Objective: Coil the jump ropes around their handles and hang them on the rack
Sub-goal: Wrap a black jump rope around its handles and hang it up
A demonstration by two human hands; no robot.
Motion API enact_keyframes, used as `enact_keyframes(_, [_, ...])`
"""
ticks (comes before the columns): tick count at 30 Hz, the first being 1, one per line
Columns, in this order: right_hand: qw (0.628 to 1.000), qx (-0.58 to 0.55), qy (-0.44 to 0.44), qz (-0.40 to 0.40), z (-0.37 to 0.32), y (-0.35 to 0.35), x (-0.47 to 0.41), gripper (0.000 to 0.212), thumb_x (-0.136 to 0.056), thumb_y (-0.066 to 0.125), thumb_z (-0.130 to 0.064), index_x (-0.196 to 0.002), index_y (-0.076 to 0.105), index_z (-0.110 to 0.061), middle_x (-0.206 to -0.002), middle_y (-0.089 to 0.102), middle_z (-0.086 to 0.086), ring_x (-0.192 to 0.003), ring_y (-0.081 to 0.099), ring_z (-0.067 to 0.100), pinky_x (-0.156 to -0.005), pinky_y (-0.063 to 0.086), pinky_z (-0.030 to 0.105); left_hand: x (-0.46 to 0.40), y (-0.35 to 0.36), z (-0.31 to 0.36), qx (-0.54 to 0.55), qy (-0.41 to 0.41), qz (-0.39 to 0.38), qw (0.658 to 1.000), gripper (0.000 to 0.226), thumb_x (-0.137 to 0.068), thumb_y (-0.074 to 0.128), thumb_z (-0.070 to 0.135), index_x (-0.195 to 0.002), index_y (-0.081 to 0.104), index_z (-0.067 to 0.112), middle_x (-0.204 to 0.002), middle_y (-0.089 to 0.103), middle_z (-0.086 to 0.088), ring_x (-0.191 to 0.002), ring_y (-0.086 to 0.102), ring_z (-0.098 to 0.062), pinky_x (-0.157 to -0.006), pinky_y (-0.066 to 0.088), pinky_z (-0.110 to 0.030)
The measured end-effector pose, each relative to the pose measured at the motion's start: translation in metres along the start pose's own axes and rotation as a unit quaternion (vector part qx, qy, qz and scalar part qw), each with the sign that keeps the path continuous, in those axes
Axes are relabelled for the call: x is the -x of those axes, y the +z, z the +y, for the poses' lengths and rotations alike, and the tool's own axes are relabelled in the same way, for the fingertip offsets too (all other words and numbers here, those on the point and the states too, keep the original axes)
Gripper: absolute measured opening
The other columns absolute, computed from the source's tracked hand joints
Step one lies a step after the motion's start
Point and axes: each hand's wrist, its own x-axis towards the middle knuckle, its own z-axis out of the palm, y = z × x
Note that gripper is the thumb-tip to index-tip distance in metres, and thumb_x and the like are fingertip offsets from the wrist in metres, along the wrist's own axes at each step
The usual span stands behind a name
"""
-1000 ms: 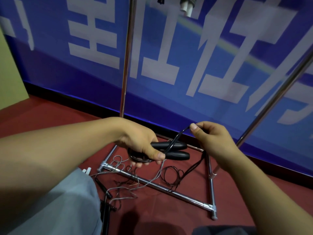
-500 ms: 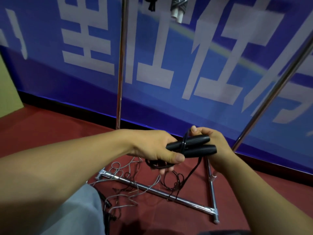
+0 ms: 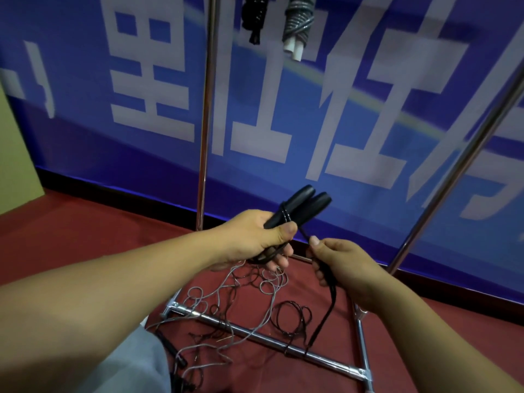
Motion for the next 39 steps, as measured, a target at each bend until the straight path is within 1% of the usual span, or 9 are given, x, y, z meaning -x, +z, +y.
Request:
enact_keyframes(3, [1.000,0.010,0.011,-0.002,-0.002,0.002,0.003,0.038,-0.103,0.051,-0.036,-0.081,0.062,-0.008,-0.059,0.053,0.001,-0.057,0.048,0.016,-0.067,0.049,0.034,-0.003,-0.002,0.000,0.014,-0.015,0.041,0.999,0.031,-0.095,0.060,0.039,-0.098,0.058,0.008,-0.066,0.069,-0.002,-0.060,0.067,-0.017,-0.052,0.054,-0.026])
enact_keyframes(6, [0.991,0.129,-0.040,0.024,-0.004,0.004,0.006,0.035,-0.103,0.052,-0.035,-0.083,0.065,-0.010,-0.054,0.054,-0.008,-0.054,0.051,0.011,-0.067,0.053,0.037,-0.005,-0.005,0.002,0.006,-0.019,0.080,0.997,0.031,-0.096,0.060,0.041,-0.095,0.058,0.010,-0.063,0.064,-0.001,-0.052,0.062,-0.014,-0.046,0.049,-0.024])
enact_keyframes(9, [0.960,0.250,-0.112,0.054,-0.008,0.007,0.010,0.029,-0.101,0.054,-0.036,-0.082,0.066,-0.019,-0.057,0.057,-0.009,-0.053,0.049,0.005,-0.062,0.045,0.029,-0.008,-0.011,0.000,-0.024,-0.011,0.120,0.992,0.029,-0.096,0.061,0.041,-0.092,0.059,0.013,-0.063,0.062,-0.001,-0.050,0.058,-0.012,-0.043,0.046,-0.023])
enact_keyframes(16, [0.929,0.336,-0.141,0.061,-0.019,0.022,0.022,0.020,-0.097,0.061,-0.035,-0.079,0.061,-0.026,-0.061,0.055,-0.011,-0.053,0.050,-0.003,-0.051,0.038,0.012,-0.016,-0.020,-0.010,-0.059,-0.018,0.154,0.986,0.023,-0.097,0.063,0.034,-0.091,0.059,0.012,-0.061,0.058,-0.003,-0.047,0.054,-0.014,-0.042,0.043,-0.024])
enact_keyframes(19, [0.933,0.321,-0.129,0.097,-0.019,0.030,0.020,0.014,-0.097,0.060,-0.034,-0.088,0.064,-0.024,-0.067,0.059,-0.009,-0.058,0.056,0.002,-0.053,0.038,0.017,-0.020,-0.022,-0.013,-0.065,-0.014,0.179,0.982,0.023,-0.097,0.064,0.034,-0.091,0.060,0.012,-0.062,0.058,-0.003,-0.047,0.054,-0.015,-0.043,0.042,-0.025])
enact_keyframes(24, [0.976,0.149,-0.038,0.156,-0.017,0.023,0.010,0.032,-0.099,0.059,-0.036,-0.077,0.065,-0.014,-0.053,0.060,-0.004,-0.053,0.055,0.014,-0.061,0.051,0.036,-0.022,-0.029,-0.010,-0.056,-0.008,0.235,0.970,0.023,-0.097,0.064,0.035,-0.092,0.061,0.013,-0.069,0.061,-0.005,-0.049,0.056,-0.014,-0.044,0.044,-0.024])
enact_keyframes(30, [0.962,0.239,-0.031,0.129,-0.023,0.021,0.017,0.036,-0.101,0.054,-0.038,-0.079,0.067,-0.013,-0.064,0.059,-0.002,-0.054,0.047,0.010,-0.051,0.036,0.024,-0.027,-0.032,-0.015,-0.099,-0.013,0.245,0.964,0.021,-0.096,0.065,0.036,-0.091,0.062,0.016,-0.067,0.063,-0.004,-0.046,0.057,-0.012,-0.042,0.043,-0.023])
enact_keyframes(34, [0.956,0.269,-0.042,0.108,-0.028,0.030,0.023,0.043,-0.101,0.051,-0.043,-0.081,0.068,-0.008,-0.063,0.057,-0.001,-0.056,0.048,0.013,-0.053,0.036,0.026,-0.033,-0.041,-0.021,-0.216,-0.014,0.250,0.944,0.026,-0.093,0.067,0.043,-0.086,0.061,0.019,-0.066,0.066,-0.001,-0.047,0.062,-0.014,-0.045,0.046,-0.024])
enact_keyframes(39, [0.947,0.289,-0.090,0.103,-0.028,0.034,0.028,0.037,-0.099,0.055,-0.043,-0.074,0.062,-0.016,-0.051,0.052,-0.009,-0.049,0.047,0.001,-0.046,0.034,0.015,-0.035,-0.046,-0.022,-0.447,-0.035,0.223,0.865,0.037,-0.088,0.066,0.058,-0.083,0.055,0.022,-0.073,0.062,-0.001,-0.068,0.062,-0.022,-0.063,0.049,-0.037])
